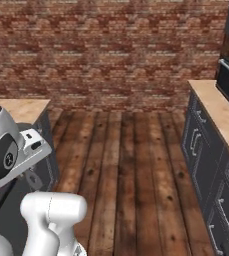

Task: Pick up the pan with the steak in it and place it on the dining table. Then place the steak on the plate.

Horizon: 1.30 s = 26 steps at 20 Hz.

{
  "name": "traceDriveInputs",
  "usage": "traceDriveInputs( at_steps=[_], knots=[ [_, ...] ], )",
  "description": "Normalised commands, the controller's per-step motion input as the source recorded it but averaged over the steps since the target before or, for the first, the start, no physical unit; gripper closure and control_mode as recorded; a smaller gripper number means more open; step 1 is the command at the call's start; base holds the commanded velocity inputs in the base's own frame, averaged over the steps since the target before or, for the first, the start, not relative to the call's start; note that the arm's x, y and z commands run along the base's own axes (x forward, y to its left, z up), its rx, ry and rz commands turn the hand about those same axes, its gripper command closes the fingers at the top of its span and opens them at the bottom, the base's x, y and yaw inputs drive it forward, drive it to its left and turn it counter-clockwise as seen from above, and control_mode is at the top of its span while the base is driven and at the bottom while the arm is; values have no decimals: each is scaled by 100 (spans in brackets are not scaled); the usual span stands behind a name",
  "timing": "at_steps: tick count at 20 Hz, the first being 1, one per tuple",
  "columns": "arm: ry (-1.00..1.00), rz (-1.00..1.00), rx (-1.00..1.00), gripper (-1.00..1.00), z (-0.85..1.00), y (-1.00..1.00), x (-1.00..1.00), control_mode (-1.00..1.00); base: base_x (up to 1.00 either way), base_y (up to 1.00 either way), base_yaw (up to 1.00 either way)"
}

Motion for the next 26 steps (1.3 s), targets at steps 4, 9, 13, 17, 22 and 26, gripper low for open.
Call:
traceDriveInputs(
  at_steps=[4,9,13,17,22,26],
  knots=[
    [0,0,0,100,0,0,0,100,-33,0,34],
    [0,0,0,100,0,0,0,100,-20,0,46],
    [0,0,0,100,0,0,0,100,-18,0,47],
    [0,0,0,100,0,0,0,100,-17,0,47],
    [0,0,0,100,0,0,0,100,-17,0,47],
    [0,0,0,100,0,0,0,100,-17,0,47]
  ],
)
